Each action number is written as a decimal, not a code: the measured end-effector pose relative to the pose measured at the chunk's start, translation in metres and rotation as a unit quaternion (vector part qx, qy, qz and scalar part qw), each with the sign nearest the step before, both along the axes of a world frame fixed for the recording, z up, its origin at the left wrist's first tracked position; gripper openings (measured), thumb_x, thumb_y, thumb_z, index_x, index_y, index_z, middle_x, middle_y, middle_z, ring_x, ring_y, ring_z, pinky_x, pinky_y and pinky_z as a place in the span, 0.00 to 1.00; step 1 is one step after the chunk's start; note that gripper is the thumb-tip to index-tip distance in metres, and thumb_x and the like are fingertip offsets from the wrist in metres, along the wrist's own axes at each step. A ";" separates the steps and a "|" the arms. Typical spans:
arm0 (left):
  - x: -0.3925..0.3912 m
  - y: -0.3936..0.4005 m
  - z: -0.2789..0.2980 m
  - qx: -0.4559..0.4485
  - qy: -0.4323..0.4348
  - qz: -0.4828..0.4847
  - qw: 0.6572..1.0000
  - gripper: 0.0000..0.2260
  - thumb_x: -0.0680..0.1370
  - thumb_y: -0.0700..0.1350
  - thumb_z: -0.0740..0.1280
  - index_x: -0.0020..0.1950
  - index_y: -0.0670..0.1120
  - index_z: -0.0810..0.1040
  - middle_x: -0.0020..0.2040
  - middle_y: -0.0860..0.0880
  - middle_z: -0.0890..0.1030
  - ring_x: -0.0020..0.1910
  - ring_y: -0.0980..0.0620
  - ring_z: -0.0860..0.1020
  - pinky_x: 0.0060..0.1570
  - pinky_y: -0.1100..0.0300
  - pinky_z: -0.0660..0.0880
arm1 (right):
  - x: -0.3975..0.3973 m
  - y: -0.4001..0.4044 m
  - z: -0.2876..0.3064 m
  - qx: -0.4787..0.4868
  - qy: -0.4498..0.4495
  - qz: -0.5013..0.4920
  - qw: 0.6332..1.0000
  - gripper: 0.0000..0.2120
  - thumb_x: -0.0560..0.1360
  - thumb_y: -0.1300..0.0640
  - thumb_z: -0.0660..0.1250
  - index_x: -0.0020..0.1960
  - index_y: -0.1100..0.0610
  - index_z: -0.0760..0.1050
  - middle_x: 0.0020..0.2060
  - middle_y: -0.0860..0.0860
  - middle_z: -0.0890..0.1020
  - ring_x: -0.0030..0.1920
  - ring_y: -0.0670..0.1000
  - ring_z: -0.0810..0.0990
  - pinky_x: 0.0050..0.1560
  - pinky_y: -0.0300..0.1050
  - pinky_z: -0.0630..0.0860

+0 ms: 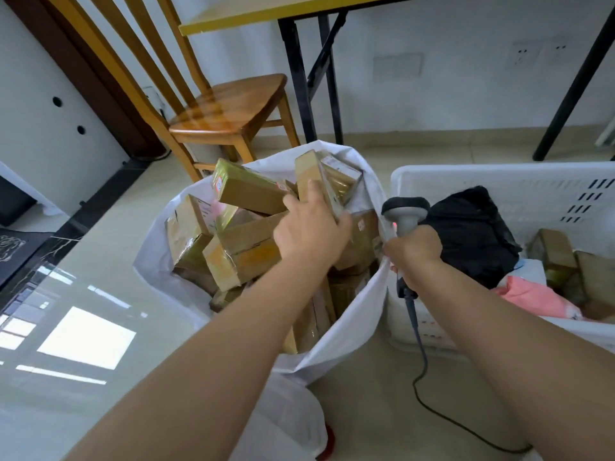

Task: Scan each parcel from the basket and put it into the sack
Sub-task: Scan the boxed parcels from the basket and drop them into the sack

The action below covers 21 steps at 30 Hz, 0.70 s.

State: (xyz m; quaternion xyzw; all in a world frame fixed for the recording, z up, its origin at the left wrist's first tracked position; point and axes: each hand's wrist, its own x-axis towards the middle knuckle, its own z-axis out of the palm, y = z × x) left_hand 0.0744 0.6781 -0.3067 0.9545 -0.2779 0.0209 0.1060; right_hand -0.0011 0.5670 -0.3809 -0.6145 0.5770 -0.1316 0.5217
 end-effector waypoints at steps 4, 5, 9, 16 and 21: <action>-0.022 0.014 -0.056 0.098 0.049 0.032 0.993 0.45 0.78 0.64 0.60 0.78 0.40 0.37 0.66 0.41 0.69 0.57 0.44 0.76 0.45 0.53 0.71 | -0.013 -0.002 -0.002 -0.002 0.014 -0.001 1.000 0.14 0.73 0.66 0.68 0.57 0.60 0.71 0.48 0.60 0.78 0.45 0.59 0.79 0.30 0.42 0.70; -0.021 0.018 -0.066 0.115 0.044 0.036 0.992 0.47 0.78 0.64 0.60 0.78 0.38 0.36 0.67 0.40 0.69 0.57 0.44 0.76 0.45 0.53 0.71 | -0.016 -0.002 -0.003 -0.005 0.014 0.000 1.000 0.14 0.73 0.66 0.69 0.56 0.59 0.71 0.47 0.60 0.77 0.43 0.58 0.78 0.27 0.41 0.66; -0.010 0.009 -0.064 0.165 0.056 0.005 0.985 0.49 0.77 0.66 0.62 0.78 0.38 0.35 0.65 0.41 0.72 0.57 0.44 0.77 0.43 0.54 0.70 | -0.022 -0.006 -0.003 0.019 0.025 -0.017 0.999 0.08 0.74 0.64 0.71 0.49 0.64 0.72 0.40 0.60 0.79 0.33 0.55 0.76 0.24 0.41 0.63; 0.000 0.005 -0.025 0.096 0.083 0.020 0.992 0.37 0.75 0.66 0.66 0.73 0.44 0.58 0.63 0.44 0.71 0.59 0.44 0.76 0.44 0.53 0.71 | -0.040 -0.016 0.026 0.047 -0.042 -0.018 0.998 0.11 0.73 0.61 0.74 0.39 0.61 0.72 0.28 0.55 0.75 0.25 0.52 0.73 0.22 0.40 0.67; -0.030 -0.017 -0.012 -0.013 0.024 -0.080 0.996 0.27 0.78 0.58 0.65 0.69 0.45 0.61 0.61 0.45 0.70 0.57 0.44 0.76 0.44 0.53 0.73 | -0.075 -0.039 0.036 0.069 -0.106 -0.053 0.991 0.05 0.73 0.65 0.72 0.42 0.65 0.76 0.28 0.56 0.75 0.24 0.52 0.71 0.25 0.42 0.69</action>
